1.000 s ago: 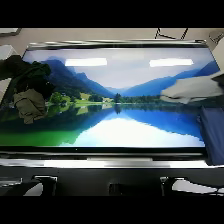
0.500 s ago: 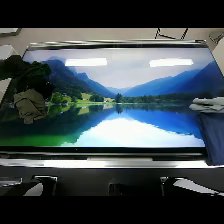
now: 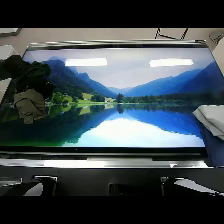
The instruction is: Fold the clothes and pants, and hang the long-sleeved shirts on hangers.
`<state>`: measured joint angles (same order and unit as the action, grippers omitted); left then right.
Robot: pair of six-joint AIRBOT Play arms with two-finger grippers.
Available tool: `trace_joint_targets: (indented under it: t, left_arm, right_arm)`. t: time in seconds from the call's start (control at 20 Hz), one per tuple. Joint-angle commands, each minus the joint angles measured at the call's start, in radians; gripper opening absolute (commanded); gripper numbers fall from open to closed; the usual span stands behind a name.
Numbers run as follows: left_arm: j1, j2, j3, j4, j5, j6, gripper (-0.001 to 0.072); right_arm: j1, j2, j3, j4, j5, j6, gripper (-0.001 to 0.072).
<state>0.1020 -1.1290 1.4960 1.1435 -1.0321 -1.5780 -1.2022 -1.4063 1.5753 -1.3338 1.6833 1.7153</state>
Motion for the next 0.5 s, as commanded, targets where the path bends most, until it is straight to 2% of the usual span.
trace_joint_targets:
  t: [0.0, 0.2, 0.25, 0.3, 0.35, 0.4, 0.45]
  left_arm:
    - [0.0, 0.0, 0.0, -0.003, 0.0, 0.0, 0.0035]
    - [0.0, 0.0, 0.0, -0.005, 0.0, 0.0, 0.0035]
    - [0.0, -0.001, 0.0, -0.016, 0.0, 0.0, 0.0035]
    - [-0.001, -0.001, 0.0, -0.018, 0.001, 0.0, 0.0035]
    - [-0.005, -0.001, 0.0, -0.018, 0.002, 0.0, 0.0035]
    - [-0.01, -0.001, 0.0, -0.018, 0.008, 0.0, 0.0035]
    - [-0.018, 0.0, 0.003, -0.018, 0.023, 0.0, 0.0034]
  right_arm:
    - [-0.005, 0.001, -0.177, -0.14, -0.037, -0.002, 0.0038]
    - [-0.005, 0.001, -0.331, -0.199, -0.145, -0.002, 0.0039]
    - [-0.005, 0.001, -0.351, -0.198, -0.157, -0.002, 0.006]
    - [-0.005, 0.001, -0.359, -0.197, -0.161, -0.003, 0.03]
    - [-0.004, 0.003, -0.356, -0.189, -0.159, -0.035, 0.0631]
    - [-0.004, 0.01, -0.339, -0.171, -0.154, -0.088, 0.0707]
    - [-0.003, 0.014, -0.291, -0.157, -0.154, -0.099, 0.0709]
